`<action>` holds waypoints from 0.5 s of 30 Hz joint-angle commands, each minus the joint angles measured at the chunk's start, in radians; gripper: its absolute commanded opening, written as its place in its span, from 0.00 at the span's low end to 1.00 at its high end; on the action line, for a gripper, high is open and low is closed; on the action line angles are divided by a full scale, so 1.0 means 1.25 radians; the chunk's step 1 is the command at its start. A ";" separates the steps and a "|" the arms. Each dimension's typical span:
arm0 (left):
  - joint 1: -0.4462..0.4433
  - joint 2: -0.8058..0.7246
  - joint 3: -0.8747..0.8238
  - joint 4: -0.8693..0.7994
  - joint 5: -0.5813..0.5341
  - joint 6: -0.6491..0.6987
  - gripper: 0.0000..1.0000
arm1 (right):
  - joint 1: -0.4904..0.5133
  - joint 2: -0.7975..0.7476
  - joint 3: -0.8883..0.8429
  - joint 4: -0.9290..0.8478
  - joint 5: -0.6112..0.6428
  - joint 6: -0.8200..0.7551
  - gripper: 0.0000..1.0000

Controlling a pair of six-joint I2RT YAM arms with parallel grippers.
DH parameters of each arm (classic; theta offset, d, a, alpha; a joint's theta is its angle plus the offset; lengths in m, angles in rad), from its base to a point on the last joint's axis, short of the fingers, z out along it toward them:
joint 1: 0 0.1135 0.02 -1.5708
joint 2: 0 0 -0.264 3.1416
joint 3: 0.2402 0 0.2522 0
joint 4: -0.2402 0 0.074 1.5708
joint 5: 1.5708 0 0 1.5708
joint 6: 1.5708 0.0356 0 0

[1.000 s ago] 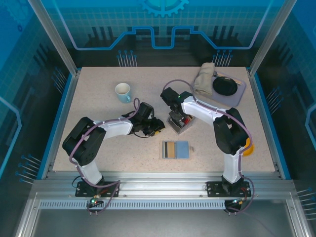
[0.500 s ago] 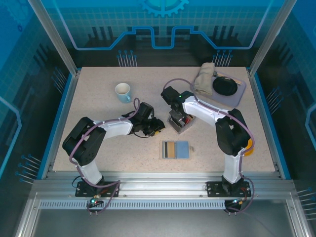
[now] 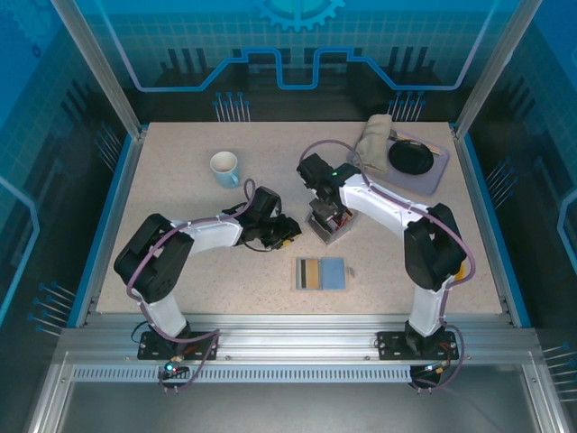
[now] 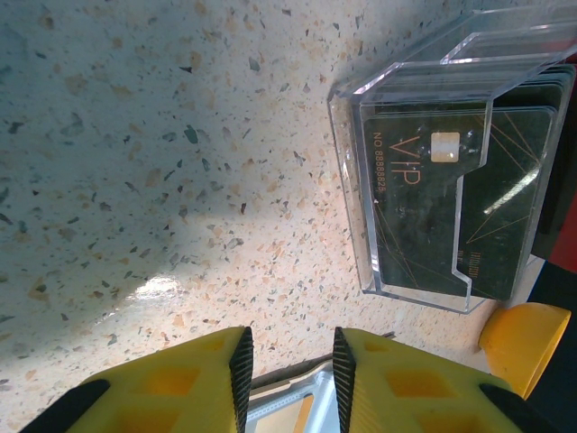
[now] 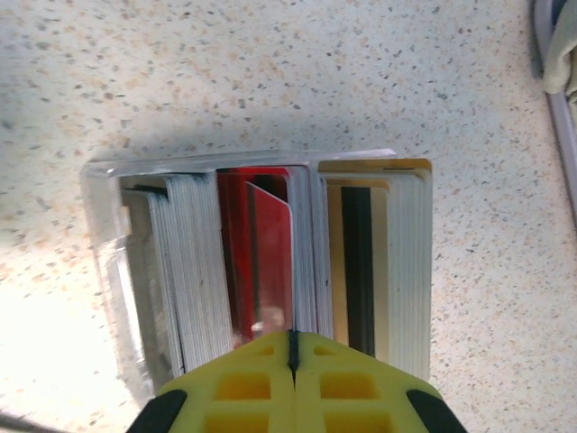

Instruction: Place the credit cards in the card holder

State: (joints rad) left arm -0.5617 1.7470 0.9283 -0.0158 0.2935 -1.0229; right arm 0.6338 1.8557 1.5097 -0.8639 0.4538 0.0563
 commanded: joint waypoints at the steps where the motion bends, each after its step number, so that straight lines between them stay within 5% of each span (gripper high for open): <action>1: 0.006 -0.011 0.003 0.011 0.021 -0.003 0.33 | -0.013 -0.043 0.012 -0.041 -0.069 0.029 0.00; 10: 0.017 -0.072 -0.022 0.069 0.052 -0.008 0.37 | -0.076 -0.170 -0.033 -0.020 -0.290 0.113 0.00; 15: 0.036 -0.125 -0.052 0.199 0.112 -0.042 0.50 | -0.159 -0.279 -0.110 0.052 -0.546 0.201 0.00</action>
State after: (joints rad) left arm -0.5327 1.6440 0.8852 0.1085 0.3626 -1.0416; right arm 0.4828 1.5757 1.4227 -0.8497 0.0196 0.2165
